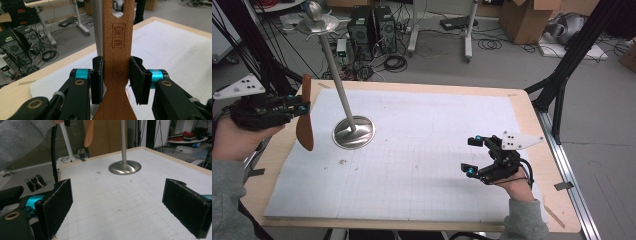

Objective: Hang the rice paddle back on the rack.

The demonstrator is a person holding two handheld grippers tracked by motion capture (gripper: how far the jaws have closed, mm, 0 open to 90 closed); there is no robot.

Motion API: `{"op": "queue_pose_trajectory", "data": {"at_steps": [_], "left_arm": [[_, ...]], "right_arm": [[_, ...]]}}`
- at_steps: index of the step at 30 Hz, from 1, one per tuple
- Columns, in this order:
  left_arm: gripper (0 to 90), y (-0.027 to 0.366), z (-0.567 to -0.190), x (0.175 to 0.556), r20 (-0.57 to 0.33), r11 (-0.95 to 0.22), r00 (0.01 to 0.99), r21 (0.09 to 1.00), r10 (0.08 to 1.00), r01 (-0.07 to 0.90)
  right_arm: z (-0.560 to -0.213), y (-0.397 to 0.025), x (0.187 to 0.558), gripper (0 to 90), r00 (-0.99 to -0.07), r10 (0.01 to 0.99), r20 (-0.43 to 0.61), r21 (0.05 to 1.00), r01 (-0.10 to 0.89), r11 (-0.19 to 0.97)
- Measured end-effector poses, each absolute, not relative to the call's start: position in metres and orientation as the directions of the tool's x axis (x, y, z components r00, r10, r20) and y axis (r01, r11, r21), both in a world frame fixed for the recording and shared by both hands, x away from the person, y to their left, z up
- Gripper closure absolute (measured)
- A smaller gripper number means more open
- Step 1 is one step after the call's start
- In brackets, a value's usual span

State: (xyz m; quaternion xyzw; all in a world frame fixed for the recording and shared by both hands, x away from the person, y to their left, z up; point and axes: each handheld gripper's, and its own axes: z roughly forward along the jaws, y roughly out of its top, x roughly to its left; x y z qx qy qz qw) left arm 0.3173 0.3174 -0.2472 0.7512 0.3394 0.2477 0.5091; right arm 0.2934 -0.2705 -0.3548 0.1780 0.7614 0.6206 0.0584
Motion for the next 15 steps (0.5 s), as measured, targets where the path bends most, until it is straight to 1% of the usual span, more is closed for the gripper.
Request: {"op": "queue_pose_trajectory", "data": {"at_steps": [8,15], "left_arm": [[65.0,0.326,-0.232,0.323,0.006,-0.214,0.635,0.944,0.772,0.251],[65.0,0.331,-0.224,0.326,0.028,-0.235,0.622,0.938,0.783,0.254]], "right_arm": [[-0.355,-0.275,0.294,8.4,-0.926,0.354,0.131,0.968,0.196,0.155],[-0.354,-0.277,0.295,8.4,-0.926,0.351,0.137,0.969,0.199,0.147]]}}
